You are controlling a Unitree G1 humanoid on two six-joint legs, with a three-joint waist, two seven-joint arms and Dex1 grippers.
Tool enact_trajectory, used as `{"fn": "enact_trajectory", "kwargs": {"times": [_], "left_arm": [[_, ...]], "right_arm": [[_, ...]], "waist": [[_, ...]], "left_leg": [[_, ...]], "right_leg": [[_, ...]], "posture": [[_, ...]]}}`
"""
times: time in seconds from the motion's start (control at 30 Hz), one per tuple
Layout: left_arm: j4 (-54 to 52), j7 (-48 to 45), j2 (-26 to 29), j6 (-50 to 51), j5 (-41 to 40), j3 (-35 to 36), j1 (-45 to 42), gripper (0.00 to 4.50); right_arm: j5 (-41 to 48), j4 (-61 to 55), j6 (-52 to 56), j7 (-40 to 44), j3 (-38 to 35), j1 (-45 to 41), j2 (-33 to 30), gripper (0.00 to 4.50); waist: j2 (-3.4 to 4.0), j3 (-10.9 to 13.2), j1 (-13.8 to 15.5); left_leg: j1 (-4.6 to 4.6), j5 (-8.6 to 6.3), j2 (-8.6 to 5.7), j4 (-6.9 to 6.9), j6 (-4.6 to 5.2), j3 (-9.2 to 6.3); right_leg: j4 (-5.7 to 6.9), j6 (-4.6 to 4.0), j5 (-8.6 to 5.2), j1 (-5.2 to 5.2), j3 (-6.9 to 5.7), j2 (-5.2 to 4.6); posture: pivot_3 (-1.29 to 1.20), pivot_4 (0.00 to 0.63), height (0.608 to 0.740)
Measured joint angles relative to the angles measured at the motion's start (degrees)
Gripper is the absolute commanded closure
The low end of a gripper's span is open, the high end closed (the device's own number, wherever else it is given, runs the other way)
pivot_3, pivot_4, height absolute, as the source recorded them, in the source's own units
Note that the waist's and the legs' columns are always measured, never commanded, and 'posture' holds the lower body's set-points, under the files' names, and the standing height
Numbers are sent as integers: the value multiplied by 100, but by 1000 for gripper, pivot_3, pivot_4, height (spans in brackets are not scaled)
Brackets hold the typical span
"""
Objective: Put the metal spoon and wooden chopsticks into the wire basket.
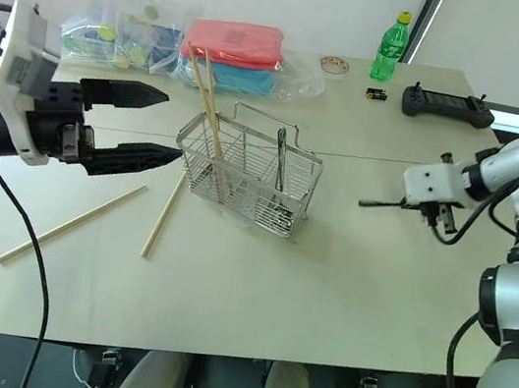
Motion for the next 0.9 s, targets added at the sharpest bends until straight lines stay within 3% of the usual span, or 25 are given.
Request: {"fn": "enact_trajectory", "kwargs": {"times": [0.17, 0.3, 0.57, 0.7, 0.9], "left_arm": [[178, -180, 6, -107, 217, -60, -125, 0], [177, -344, -2, -122, 287, -121, -133, 0], [194, -525, -60, -127, 461, -234, -103, 0], [185, -570, -60, -117, 474, -234, -1, 0], [149, -553, -64, -102, 433, -235, 18, 0]], "right_arm": [[1892, -1680, 1911, 277, 43, 528, -492, 4458], [3270, -3365, 4203, 164, -656, 580, -239, 4458], [5257, -6116, 7751, -1771, -1824, 572, 852, 4458], [5936, -6835, 8692, -2640, -2186, 796, 1283, 4458], [6034, -7287, 8907, -3208, -2243, 1856, 1538, 4458]], "waist": [[0, 1, 0], [2, 2, -73], [-17, -3, 40], [-41, -14, 75], [-52, -18, 44]], "left_leg": [[-3, 0, 0, -1, 0, -2], [-5, 0, 7, -8, 1, -5], [-25, -1, 4, -4, 1, -10], [-27, 0, 2, 0, 1, -14], [-25, 0, 1, 0, 3, -11]], "right_leg": [[4, -3, -2, -5, 1, 0], [15, -1, -1, -20, -1, 7], [11, 3, 2, -34, -6, 5], [11, -2, -1, -30, -9, 3], [15, -2, 0, -33, -8, 3]], "posture": [[0, 150, 692], [0, 150, 692], [0, 150, 692], [0, 150, 692], [0, 150, 692]]}}
